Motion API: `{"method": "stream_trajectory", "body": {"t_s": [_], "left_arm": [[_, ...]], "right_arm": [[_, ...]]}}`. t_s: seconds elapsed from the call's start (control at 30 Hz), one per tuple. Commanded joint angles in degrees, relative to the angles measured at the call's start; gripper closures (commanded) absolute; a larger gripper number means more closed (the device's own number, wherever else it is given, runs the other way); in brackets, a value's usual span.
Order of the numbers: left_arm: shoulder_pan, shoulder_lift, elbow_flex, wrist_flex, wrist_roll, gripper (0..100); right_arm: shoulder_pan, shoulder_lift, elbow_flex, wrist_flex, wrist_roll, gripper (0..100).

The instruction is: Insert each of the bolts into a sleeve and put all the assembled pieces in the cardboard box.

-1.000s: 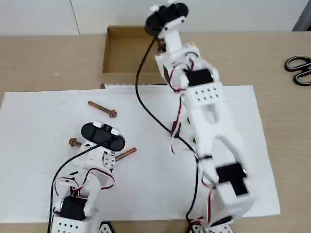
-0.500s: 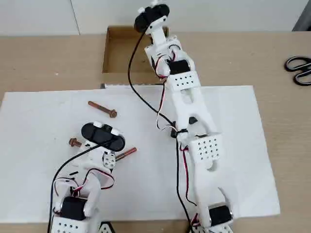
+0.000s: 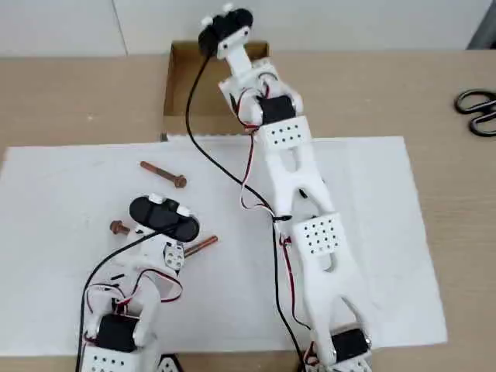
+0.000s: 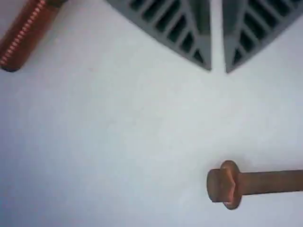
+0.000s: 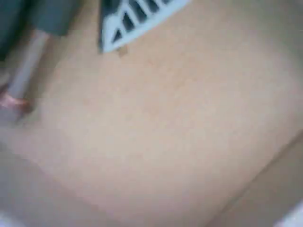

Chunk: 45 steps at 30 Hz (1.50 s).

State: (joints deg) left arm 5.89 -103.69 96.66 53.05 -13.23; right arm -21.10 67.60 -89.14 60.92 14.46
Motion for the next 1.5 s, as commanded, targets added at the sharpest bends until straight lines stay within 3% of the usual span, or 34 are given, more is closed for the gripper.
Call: {"method": "stream_trajectory", "body": {"t_s": [0.0,0.37,0.53,1.03,1.27,1.47], "left_arm": [[-0.18,-0.62,-0.22,0.09,-0.26,99],[-0.18,-0.62,-0.22,0.09,-0.26,99],[-0.18,-0.62,-0.22,0.09,-0.26,99],[-0.26,-0.62,-0.22,0.09,-0.26,99],[-0.26,-0.62,-0.22,0.09,-0.26,99],[-0.26,-0.62,-0.22,0.09,-0.26,99]], "right_arm": [[-0.48,-1.63,-7.47,6.99,0.35,87.5],[0.22,-14.99,-6.86,35.56,0.18,88.6],[-0.04,-19.21,-1.85,36.18,-0.97,88.6],[1.19,-50.86,48.35,35.82,-20.31,88.3],[0.92,-53.76,61.8,35.91,-30.95,88.3],[1.01,-53.41,68.22,35.82,-32.53,88.3]]}}
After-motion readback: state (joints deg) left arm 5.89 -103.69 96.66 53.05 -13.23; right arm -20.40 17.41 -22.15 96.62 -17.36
